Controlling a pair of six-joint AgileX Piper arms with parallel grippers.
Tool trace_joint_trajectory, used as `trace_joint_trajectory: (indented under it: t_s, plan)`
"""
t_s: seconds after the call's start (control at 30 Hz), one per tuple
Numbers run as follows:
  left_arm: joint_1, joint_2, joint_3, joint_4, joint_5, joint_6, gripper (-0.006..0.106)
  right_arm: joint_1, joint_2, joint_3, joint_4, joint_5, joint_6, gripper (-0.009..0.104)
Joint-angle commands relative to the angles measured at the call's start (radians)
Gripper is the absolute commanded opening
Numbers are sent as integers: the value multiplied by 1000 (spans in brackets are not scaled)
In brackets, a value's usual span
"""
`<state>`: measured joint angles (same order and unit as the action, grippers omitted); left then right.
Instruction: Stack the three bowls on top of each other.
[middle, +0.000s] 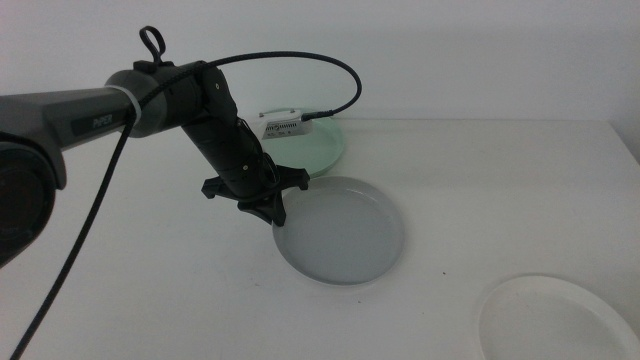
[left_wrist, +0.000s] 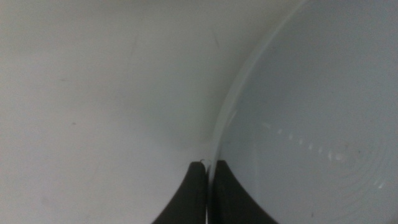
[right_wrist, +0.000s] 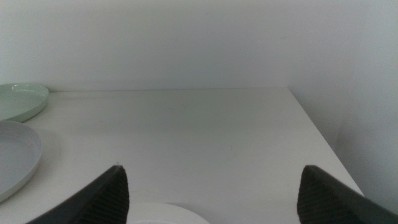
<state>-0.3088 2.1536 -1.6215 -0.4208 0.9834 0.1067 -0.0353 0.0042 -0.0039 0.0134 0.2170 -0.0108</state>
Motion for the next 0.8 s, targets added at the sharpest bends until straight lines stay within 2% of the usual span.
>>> trace_joint_trajectory:
  t_s: [0.0, 0.1, 0.33, 0.47, 0.57, 0.7, 0.73, 0.77]
  plan:
    - [-3, 2, -7, -22, -4, 8, -2, -5, -4, 4, -7, -6, -6, 93]
    - [-3, 3, -7, -27, -11, 8, -1, -5, -4, 4, -7, -6, -6, 93]
    - [-2, 3, -7, -19, -16, 24, 19, -5, -4, 4, -7, -6, -6, 93]
    - [-2, 3, -7, 1, -5, 31, 38, -5, -4, 4, -7, -6, -6, 93]
    - [6, -8, -7, 14, 19, 53, 56, -5, -4, 4, -7, -6, -6, 93]
    - [29, -68, -7, 37, 42, 49, 89, -5, -4, 4, -7, -6, -6, 93]
    - [40, -89, -7, 43, 48, 49, 94, -5, -4, 4, -7, -6, -6, 93]
    - [48, -109, -7, 44, 57, 49, 94, -5, -4, 4, -7, -6, -6, 93]
